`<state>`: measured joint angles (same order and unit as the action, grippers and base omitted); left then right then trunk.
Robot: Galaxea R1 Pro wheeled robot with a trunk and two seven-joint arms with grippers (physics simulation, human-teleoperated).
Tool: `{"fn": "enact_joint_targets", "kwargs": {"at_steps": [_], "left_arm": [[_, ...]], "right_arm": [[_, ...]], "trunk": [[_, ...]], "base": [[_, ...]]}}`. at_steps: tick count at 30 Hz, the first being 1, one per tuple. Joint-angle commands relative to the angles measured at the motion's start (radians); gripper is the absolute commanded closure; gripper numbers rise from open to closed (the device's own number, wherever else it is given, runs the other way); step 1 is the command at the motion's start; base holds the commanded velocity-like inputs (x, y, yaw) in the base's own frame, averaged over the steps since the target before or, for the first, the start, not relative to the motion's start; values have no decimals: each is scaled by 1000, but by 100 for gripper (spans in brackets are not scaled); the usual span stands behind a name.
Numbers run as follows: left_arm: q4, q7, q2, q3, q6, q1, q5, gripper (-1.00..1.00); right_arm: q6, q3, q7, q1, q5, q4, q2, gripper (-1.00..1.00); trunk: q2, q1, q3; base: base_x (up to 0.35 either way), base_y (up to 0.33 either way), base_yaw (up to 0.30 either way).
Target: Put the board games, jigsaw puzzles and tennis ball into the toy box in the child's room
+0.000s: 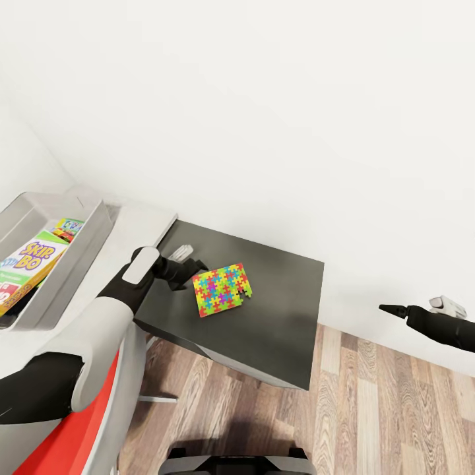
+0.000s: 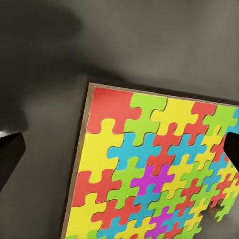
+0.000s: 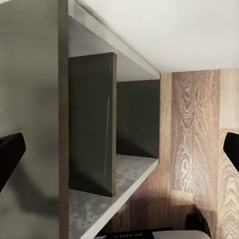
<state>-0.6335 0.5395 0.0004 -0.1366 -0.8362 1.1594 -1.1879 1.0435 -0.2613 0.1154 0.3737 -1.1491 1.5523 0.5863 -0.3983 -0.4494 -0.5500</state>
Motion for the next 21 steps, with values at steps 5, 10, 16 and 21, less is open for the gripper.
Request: {"fn": "enact_joint_targets", "kwargs": {"at_steps": [5, 10, 16, 21], "left_arm": [[0, 10, 1, -3, 0, 0, -10, -100], [1, 10, 0, -3, 0, 0, -10, -100], [1, 10, 0, -3, 0, 0, -10, -100], [1, 10, 0, -3, 0, 0, -10, -100]], "right_arm": [[4, -1, 10, 1, -11, 1, 0, -100], [4, 0, 10, 0, -11, 1, 0, -100], [4, 0, 10, -1, -11, 2, 0, -100], [4, 0, 10, -1, -11, 2, 0, -100]], "trunk": [[-2, -1, -1], [-2, -1, -1], [-2, -1, -1], [-2, -1, -1]], "base": [[0, 0, -1], [0, 0, -59], [0, 0, -173], [0, 0, -234]]}}
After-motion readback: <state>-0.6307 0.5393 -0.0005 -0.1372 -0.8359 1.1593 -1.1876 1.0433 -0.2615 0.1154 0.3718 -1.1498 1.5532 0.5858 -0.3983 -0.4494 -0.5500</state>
